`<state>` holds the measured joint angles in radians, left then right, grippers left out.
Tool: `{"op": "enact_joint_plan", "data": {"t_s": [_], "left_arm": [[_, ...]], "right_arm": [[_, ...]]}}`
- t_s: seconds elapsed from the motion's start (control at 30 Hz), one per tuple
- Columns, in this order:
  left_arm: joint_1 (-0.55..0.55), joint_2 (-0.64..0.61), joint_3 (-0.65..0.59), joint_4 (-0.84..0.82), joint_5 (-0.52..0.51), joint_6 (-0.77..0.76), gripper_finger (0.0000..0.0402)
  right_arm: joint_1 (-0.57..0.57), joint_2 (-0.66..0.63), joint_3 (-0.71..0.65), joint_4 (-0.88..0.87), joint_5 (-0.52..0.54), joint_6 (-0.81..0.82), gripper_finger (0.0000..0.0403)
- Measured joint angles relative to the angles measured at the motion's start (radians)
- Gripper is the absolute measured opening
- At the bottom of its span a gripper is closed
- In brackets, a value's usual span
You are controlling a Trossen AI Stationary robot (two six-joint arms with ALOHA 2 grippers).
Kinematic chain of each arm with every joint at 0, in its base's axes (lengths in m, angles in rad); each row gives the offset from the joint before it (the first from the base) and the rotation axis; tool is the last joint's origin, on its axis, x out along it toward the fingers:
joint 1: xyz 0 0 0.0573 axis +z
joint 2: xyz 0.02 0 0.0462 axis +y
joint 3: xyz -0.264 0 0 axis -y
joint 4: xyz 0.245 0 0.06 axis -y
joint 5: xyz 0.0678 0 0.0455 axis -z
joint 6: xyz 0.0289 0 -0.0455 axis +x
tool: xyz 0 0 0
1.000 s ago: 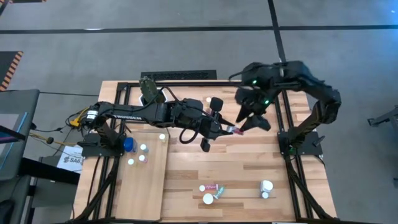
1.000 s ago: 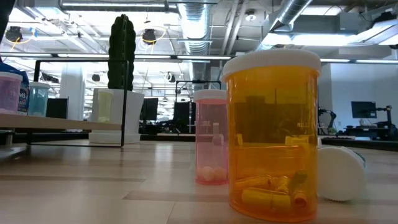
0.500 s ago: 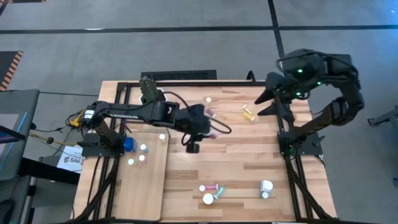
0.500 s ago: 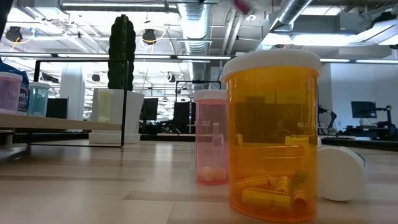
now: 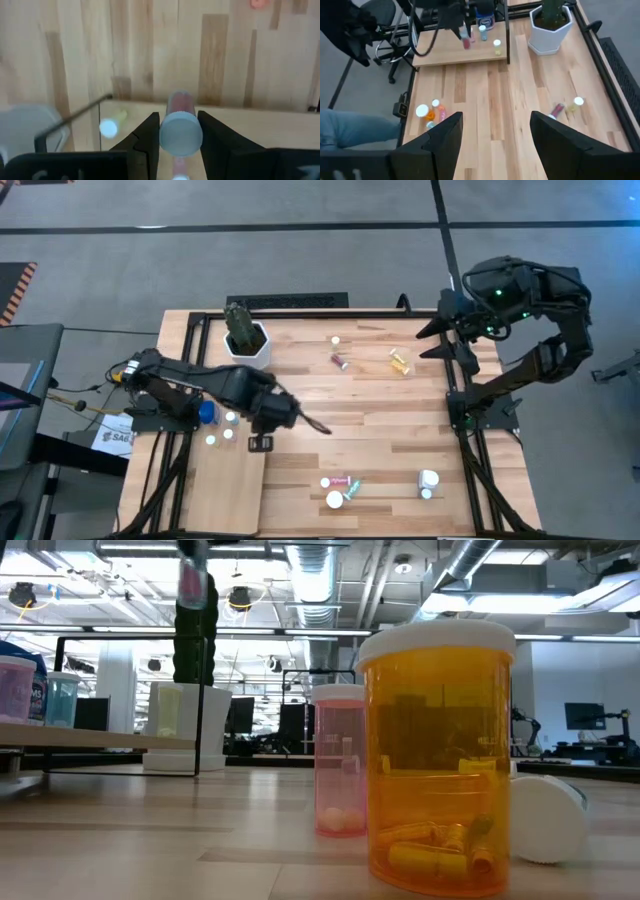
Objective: Pick and place medicine bottles onto shelf by color
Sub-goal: Put the light blue pill bottle on the shelf
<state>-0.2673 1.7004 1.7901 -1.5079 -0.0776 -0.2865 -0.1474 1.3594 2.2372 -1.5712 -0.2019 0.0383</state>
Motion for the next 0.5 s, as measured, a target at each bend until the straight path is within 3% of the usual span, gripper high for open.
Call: {"op": "enact_joint_plan", "data": {"t_s": [0.13, 0.3, 0.5], "left_arm": [[-0.040, -0.087, -0.070, 0.004, -0.068, -0.122, 0.0094], [-0.054, -0.237, -0.254, 0.026, -0.143, -0.333, 0.0096], [-0.032, -0.372, -0.491, 0.197, -0.149, -0.455, 0.0097]], "right_arm": [[0.000, -0.004, -0.030, 0.000, 0.001, -0.022, 0.0254], [0.000, -0.032, -0.130, 0.004, 0.019, -0.036, 0.0254], [0.000, -0.042, -0.233, 0.025, 0.034, -0.028, 0.0254]]}}
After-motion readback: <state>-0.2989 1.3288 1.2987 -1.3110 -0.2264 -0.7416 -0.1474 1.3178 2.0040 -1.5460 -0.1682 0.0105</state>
